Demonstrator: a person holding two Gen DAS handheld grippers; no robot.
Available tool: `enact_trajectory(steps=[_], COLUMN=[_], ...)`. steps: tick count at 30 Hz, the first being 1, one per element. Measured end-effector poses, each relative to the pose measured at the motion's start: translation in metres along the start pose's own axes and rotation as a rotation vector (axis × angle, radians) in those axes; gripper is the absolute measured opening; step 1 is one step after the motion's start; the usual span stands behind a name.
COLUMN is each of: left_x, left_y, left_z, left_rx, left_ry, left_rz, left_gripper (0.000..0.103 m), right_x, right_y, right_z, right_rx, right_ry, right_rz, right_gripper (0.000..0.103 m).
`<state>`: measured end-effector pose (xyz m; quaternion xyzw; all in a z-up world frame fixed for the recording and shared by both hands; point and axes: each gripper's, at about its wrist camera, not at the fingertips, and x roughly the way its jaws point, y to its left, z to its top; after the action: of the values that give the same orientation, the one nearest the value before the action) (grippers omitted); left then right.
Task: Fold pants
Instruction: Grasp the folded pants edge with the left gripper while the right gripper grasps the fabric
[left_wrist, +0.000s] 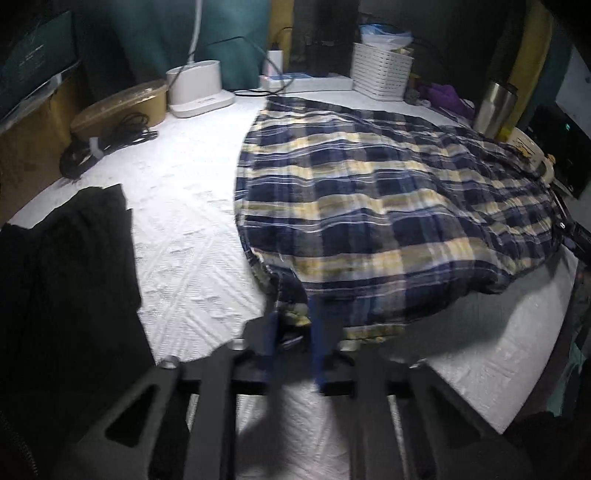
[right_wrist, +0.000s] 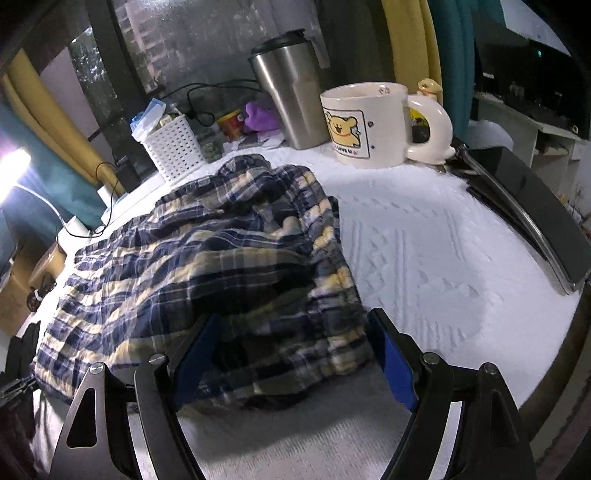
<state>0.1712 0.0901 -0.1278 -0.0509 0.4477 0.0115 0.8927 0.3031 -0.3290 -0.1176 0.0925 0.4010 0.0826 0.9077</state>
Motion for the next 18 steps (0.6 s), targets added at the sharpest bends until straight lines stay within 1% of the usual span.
enact_trajectory(steps=[1,2,5,9,12,15,18], left_x=[-0.003,-0.006,-0.018,-0.044,-0.060,-0.063,-0.051], left_y=[-0.002,-0.003,-0.001,0.006,0.003,0.002,0.005], left_z=[0.000,0.001,0.007,0.019,0.023,0.023,0.012], left_rx=[0.008,0.019,0.014,0.011,0.033,0.037,0.035], left_ry=[-0.013,-0.025,-0.052,-0.107,-0.140,-0.135,-0.087], left_rz=[0.004,0.003,0.002,-0.007,-0.011,-0.005,0.006], left_gripper=[0.008,0.007,0.006,0.006,0.006,0.006,0.006], right_x=[0.002,0.002,-0.008,-0.030,-0.042,-0.044,-0.032], right_y=[0.000,-0.002,-0.003,-0.001,0.005,0.006,0.003], right_z=[0.001,0.002,0.008,0.030,0.042,0.045,0.033], right_rx=[0.001,0.016,0.000,-0.048,-0.090,-0.120,-0.126], right_ry=[0.004,0.001,-0.038,-0.103,-0.123,-0.111,-0.052], right_rz=[0.012,0.037,0.034,0.020,0.005,-0.012,-0.024], right_gripper=[0.033,0.031,0.030,0.030,0.030,0.030,0.030])
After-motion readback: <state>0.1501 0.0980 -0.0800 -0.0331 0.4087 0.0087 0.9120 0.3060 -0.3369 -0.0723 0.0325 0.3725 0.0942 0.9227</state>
